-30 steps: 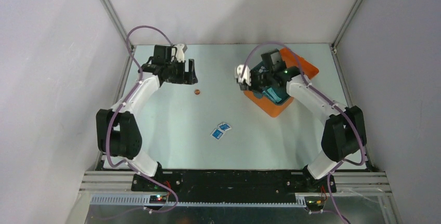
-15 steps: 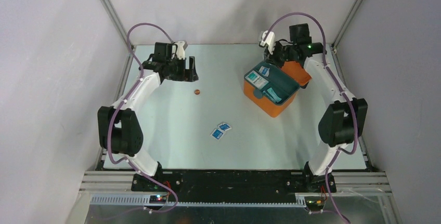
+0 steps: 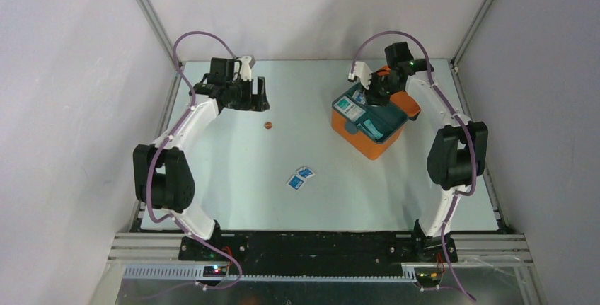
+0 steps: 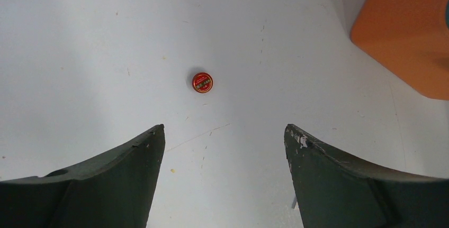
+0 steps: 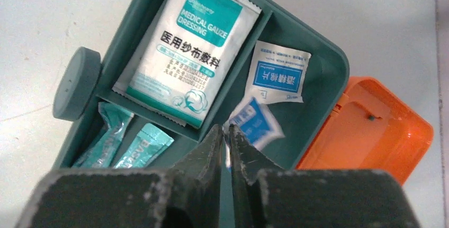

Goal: Organize the medicine kit

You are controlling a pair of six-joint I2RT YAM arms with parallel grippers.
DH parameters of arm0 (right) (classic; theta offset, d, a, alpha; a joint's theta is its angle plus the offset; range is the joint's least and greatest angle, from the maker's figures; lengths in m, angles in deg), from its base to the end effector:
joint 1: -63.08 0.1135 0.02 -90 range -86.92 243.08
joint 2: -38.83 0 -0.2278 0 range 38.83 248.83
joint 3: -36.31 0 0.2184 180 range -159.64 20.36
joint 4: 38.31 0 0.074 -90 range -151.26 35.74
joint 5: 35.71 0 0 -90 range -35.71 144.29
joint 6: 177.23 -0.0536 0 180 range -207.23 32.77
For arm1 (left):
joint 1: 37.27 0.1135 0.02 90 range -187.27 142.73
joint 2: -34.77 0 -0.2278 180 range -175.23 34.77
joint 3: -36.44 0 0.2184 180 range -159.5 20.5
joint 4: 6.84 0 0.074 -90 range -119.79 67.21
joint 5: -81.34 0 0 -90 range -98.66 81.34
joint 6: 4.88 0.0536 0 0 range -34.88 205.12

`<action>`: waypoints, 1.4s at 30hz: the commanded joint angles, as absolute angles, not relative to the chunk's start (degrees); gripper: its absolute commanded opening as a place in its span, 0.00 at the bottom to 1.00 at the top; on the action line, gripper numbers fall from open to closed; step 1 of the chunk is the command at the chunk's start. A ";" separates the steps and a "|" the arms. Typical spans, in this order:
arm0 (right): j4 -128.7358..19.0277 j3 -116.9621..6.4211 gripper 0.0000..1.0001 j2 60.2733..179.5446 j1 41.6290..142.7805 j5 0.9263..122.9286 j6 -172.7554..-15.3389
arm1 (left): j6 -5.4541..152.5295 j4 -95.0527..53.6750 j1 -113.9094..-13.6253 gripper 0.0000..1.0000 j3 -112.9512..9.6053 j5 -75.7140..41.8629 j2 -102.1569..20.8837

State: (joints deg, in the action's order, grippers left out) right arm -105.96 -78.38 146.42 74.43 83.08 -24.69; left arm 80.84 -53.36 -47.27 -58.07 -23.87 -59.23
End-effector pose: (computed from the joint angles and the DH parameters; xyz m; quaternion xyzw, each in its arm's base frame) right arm 0.3528 0.0972 0.2523 -0.6136 0.7107 0.1105 0.3259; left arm 0.3340 -0.0732 0.2522 0.0954 0.9154 -0.1679 0.3531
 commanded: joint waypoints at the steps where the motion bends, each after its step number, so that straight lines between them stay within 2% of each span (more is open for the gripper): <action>1: -104.89 -78.66 0.20 146.25 74.33 79.95 -26.94 | 82.24 -52.05 -47.55 0.88 -58.13 -23.61 -57.30; 6: -102.23 -78.89 0.36 144.31 75.09 81.16 -32.56 | 82.60 -52.04 -47.60 0.88 -56.98 -22.81 -56.92; 8: -101.52 -79.18 0.38 143.06 76.43 82.11 -34.86 | 82.64 -51.99 -47.56 0.88 -56.44 -22.88 -56.54; 14: -102.46 -80.28 0.39 141.32 83.11 91.36 -38.50 | 82.34 -52.11 -47.58 0.88 -54.52 -23.64 -54.82; 19: -106.43 -82.92 0.38 147.88 89.88 99.80 -40.93 | 81.49 -52.29 -47.57 0.88 -50.28 -28.07 -52.88; 23: -109.23 -78.90 0.41 151.44 95.00 99.05 -33.93 | 79.11 -52.25 -47.38 0.87 -45.62 -29.61 -51.36; 26: -111.07 -74.99 0.39 152.61 97.97 96.93 -26.61 | 77.20 -51.68 -47.38 0.87 -41.59 -30.12 -49.07; 32: -106.94 -64.47 0.40 149.65 103.90 92.38 -15.63 | 77.12 -50.20 -47.38 0.88 -36.89 -29.41 -43.26; 42: -98.26 -61.34 0.40 151.54 109.16 88.44 -14.65 | 76.32 -49.59 -47.38 0.88 -35.96 -29.82 -40.73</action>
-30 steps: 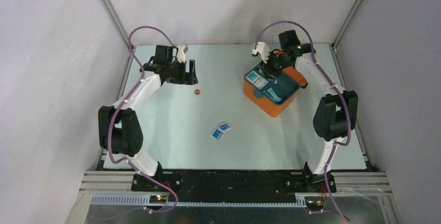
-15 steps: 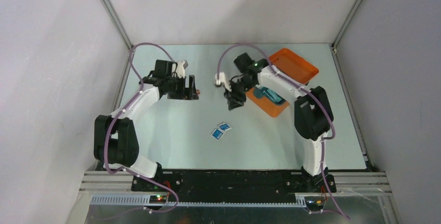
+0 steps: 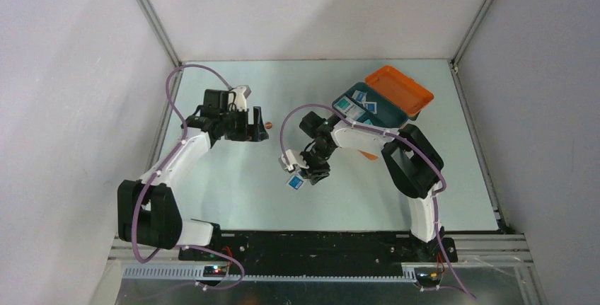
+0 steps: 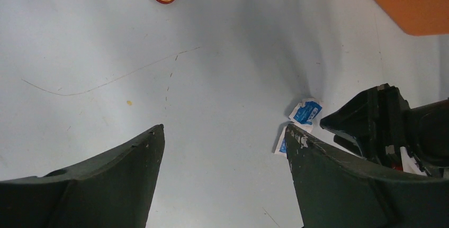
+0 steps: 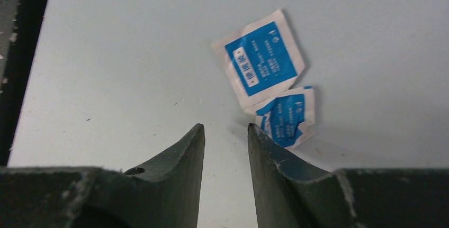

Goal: Organize the medicine kit

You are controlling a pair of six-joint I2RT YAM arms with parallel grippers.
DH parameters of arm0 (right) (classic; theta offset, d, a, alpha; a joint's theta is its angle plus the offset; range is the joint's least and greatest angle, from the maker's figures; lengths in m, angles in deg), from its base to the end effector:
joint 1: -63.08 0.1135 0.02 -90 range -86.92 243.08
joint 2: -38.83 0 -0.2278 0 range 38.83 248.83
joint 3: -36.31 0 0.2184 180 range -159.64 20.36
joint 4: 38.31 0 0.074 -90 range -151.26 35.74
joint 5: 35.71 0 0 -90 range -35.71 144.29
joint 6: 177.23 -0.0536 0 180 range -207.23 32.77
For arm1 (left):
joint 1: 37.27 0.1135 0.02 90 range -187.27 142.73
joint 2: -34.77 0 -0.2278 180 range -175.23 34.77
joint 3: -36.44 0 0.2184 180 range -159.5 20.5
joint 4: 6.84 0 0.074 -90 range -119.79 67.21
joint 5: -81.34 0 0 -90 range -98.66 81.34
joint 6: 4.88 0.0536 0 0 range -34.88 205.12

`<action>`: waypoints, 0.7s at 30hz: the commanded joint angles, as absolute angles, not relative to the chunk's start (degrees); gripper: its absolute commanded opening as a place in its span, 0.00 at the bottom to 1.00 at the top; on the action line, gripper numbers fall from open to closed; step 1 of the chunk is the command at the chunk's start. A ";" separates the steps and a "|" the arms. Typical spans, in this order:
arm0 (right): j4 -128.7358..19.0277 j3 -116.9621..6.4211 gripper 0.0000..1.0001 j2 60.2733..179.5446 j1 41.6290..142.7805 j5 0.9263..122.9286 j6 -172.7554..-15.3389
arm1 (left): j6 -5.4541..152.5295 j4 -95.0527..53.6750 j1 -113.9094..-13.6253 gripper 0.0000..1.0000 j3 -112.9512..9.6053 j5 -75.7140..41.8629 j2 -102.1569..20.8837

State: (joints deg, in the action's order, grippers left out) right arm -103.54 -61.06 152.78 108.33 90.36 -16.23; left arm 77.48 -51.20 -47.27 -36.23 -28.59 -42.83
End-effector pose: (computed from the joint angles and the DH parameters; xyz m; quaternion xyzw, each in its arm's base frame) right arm 0.2159 0.2626 0.1432 -0.8171 0.4821 0.2859 0.1350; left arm 0.2625 -0.0648 0.2229 0.0792 0.9220 -0.2129 0.3137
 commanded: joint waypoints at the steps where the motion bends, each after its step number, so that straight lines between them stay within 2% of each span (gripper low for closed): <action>1: -97.97 -61.36 0.39 151.56 109.19 88.45 -14.70 | 76.22 -49.55 -47.42 0.88 -35.90 -29.92 -40.64; 21: -97.78 -59.30 0.38 154.63 110.30 85.28 -11.94 | 75.25 -48.74 -45.58 0.88 -36.17 -30.72 -42.79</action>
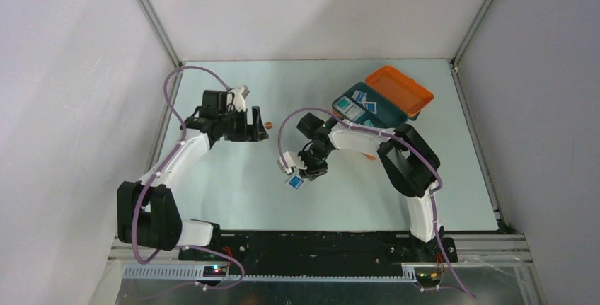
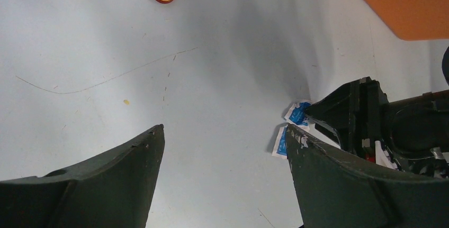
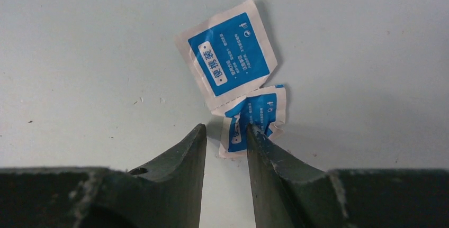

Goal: Organize the medicine kit

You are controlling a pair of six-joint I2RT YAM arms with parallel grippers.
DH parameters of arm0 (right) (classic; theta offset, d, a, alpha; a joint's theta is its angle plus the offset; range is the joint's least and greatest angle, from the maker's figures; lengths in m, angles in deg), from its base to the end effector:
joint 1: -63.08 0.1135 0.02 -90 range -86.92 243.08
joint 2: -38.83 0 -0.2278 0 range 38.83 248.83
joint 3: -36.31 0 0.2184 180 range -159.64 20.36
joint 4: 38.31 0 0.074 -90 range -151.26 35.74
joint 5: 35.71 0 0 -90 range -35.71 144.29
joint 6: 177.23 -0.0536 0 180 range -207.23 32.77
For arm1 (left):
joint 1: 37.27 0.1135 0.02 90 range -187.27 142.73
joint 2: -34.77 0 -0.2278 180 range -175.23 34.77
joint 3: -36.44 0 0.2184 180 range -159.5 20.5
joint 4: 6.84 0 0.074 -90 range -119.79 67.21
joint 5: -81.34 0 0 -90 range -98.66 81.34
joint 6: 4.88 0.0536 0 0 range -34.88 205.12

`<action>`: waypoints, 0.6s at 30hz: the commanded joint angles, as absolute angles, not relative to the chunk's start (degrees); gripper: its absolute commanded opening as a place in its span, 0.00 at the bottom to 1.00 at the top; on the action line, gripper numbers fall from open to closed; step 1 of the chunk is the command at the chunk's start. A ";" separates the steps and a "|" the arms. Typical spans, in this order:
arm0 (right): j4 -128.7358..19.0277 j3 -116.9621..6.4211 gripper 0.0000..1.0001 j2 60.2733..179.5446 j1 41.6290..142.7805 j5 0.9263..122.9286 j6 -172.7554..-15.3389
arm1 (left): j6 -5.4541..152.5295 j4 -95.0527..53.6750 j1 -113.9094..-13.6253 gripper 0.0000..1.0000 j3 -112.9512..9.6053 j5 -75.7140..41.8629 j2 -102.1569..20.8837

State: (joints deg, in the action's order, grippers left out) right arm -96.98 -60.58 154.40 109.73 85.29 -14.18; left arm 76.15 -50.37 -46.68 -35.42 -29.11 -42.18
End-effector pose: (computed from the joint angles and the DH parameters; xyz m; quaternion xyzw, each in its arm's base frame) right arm 0.2212 0.2745 0.1320 -0.8430 0.4556 0.2344 0.1640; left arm 0.2615 -0.0623 0.2228 0.0663 0.9204 -0.2195 0.3167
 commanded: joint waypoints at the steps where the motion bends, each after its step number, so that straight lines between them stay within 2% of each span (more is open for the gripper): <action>1: -97.86 -58.86 0.38 154.60 110.35 85.41 -11.92 | 75.22 -48.73 -45.47 0.88 -36.65 -30.86 -43.46; 3: -97.67 -58.46 0.33 154.77 110.50 85.48 -12.35 | 75.19 -48.80 -45.28 0.88 -37.45 -30.92 -44.60; 9: -95.71 -58.43 0.02 153.13 110.01 86.12 -16.55 | 73.41 -48.84 -43.80 0.87 -39.53 -32.82 -47.36; 13: -95.64 -60.11 0.00 149.65 108.37 87.38 -19.06 | 70.94 -48.87 -42.79 0.85 -41.27 -35.38 -49.84; 18: -96.61 -68.07 0.00 146.97 105.07 91.53 -27.18 | 69.60 -50.23 -41.54 0.84 -45.15 -37.13 -52.89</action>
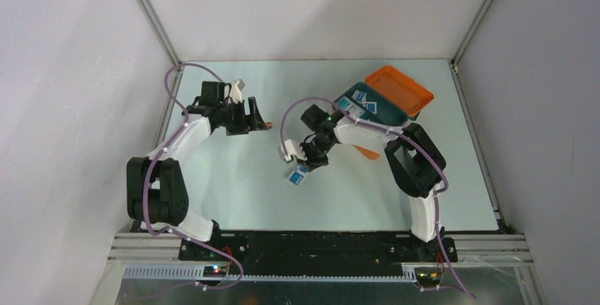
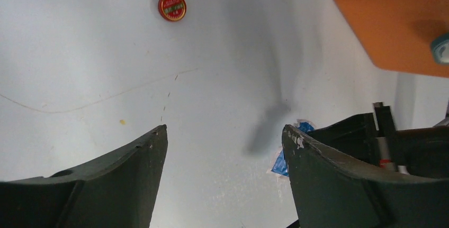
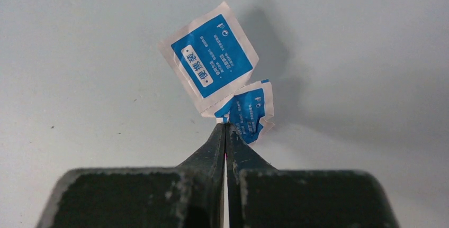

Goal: Organize the medicine kit

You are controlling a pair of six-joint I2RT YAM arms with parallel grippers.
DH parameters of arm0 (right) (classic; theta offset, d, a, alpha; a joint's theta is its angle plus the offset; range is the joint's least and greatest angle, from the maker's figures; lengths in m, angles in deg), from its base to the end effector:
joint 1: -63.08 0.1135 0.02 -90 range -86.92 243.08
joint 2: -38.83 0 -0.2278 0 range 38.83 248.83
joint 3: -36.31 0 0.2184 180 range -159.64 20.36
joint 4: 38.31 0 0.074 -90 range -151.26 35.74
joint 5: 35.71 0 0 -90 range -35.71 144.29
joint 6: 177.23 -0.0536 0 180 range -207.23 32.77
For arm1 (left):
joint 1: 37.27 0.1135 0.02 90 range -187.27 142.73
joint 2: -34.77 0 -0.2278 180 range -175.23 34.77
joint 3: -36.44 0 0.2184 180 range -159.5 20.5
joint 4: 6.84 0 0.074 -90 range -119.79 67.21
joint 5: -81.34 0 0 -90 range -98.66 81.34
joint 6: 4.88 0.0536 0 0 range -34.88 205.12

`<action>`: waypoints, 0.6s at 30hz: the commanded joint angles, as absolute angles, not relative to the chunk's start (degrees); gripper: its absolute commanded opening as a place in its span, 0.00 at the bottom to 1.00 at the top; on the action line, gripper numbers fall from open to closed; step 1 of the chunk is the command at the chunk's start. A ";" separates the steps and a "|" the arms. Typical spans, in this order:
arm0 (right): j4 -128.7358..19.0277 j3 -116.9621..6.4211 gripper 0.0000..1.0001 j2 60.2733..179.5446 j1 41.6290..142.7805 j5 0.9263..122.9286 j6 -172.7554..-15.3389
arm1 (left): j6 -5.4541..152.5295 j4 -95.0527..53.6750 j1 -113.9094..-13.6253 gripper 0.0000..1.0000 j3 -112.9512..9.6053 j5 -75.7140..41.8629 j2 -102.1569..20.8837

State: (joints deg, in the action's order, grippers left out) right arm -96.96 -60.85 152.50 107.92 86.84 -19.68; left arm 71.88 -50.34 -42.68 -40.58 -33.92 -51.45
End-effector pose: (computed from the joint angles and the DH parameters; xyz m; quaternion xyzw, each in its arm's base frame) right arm 0.2288 0.2682 0.1449 -0.8111 0.4995 0.2481 0.1763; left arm 0.2913 -0.0506 0.2085 0.0066 0.9272 -0.2550 0.2744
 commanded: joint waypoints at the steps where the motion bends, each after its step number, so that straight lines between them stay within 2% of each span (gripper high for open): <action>1: -96.31 -68.98 0.00 146.24 104.55 92.03 -29.53 | 69.83 -51.14 -41.15 0.83 -46.65 -37.09 -53.14; 10: -93.94 -75.42 0.00 140.01 96.21 92.98 -38.30 | 75.05 -57.94 -40.40 0.83 -54.31 -33.96 -55.45; 14: -92.10 -73.56 0.00 136.71 90.68 89.62 -43.16 | 75.69 -59.09 -40.43 0.83 -55.89 -33.30 -56.48; 18: -86.06 -66.36 0.00 130.70 84.86 82.30 -52.34 | 77.00 -59.82 -40.38 0.83 -57.66 -31.68 -57.66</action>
